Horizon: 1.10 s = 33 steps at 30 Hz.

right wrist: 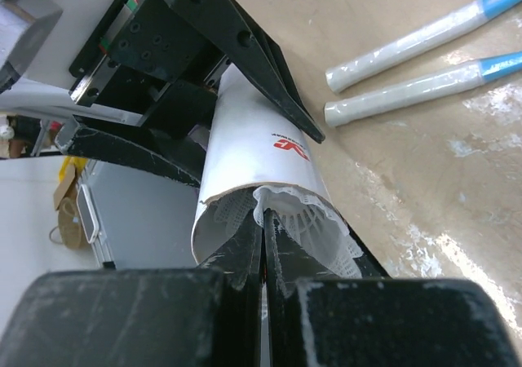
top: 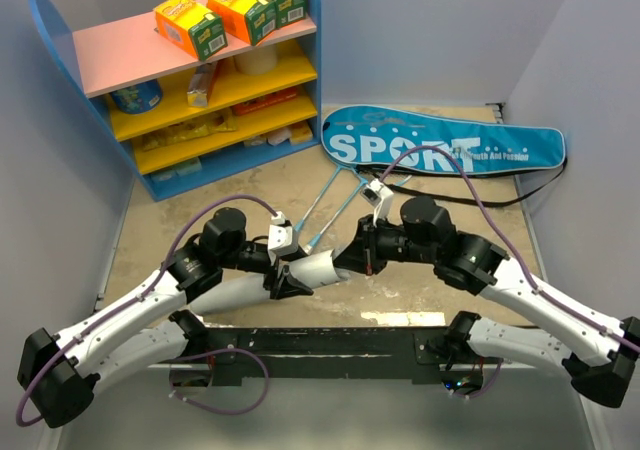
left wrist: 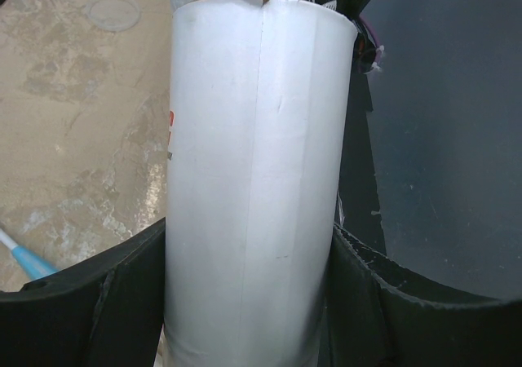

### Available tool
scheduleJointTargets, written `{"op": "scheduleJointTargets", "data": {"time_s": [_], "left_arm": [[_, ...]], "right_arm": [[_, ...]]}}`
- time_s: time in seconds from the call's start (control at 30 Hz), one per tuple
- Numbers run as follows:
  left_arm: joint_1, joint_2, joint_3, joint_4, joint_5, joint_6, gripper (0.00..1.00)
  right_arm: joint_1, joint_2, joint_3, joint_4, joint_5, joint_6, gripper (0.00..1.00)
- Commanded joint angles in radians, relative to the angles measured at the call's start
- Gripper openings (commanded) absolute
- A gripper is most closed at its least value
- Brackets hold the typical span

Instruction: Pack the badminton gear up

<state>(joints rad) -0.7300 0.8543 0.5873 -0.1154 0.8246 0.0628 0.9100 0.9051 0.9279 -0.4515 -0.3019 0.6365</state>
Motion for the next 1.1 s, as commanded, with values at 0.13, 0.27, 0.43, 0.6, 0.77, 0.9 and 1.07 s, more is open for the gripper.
{"op": "scheduleJointTargets", "data": {"time_s": [0.13, 0.27, 0.43, 0.6, 0.77, 0.9, 1.07], "left_arm": [[-0.006, -0.034, 0.020, 0.097, 0.054, -0.008, 0.00], [-0.006, -0.034, 0.020, 0.099, 0.054, -0.009, 0.00], [-0.006, -0.035, 0.020, 0.099, 0.051, -0.009, 0.00], [-0.006, -0.037, 0.020, 0.099, 0.045, -0.009, 0.00], [-0.006, -0.037, 0.020, 0.099, 0.047, -0.011, 0.00], [-0.005, -0.037, 0.020, 0.097, 0.047, -0.009, 0.00], [-0.006, -0.037, 0.020, 0.097, 0.044, -0.009, 0.00]], "right_arm": [[0.020, -0.003, -0.161, 0.298, -0.069, 0.100, 0.00], [0.062, 0.009, -0.216, 0.417, -0.054, 0.158, 0.00], [0.138, 0.060, -0.235, 0.482, -0.011, 0.190, 0.00], [0.156, 0.069, -0.224, 0.464, 0.030, 0.190, 0.16], [0.155, -0.006, -0.187, 0.303, 0.116, 0.167, 0.59], [0.155, -0.096, -0.158, 0.209, 0.178, 0.158, 0.66], [0.155, -0.204, -0.118, 0.062, 0.289, 0.157, 0.71]]}}
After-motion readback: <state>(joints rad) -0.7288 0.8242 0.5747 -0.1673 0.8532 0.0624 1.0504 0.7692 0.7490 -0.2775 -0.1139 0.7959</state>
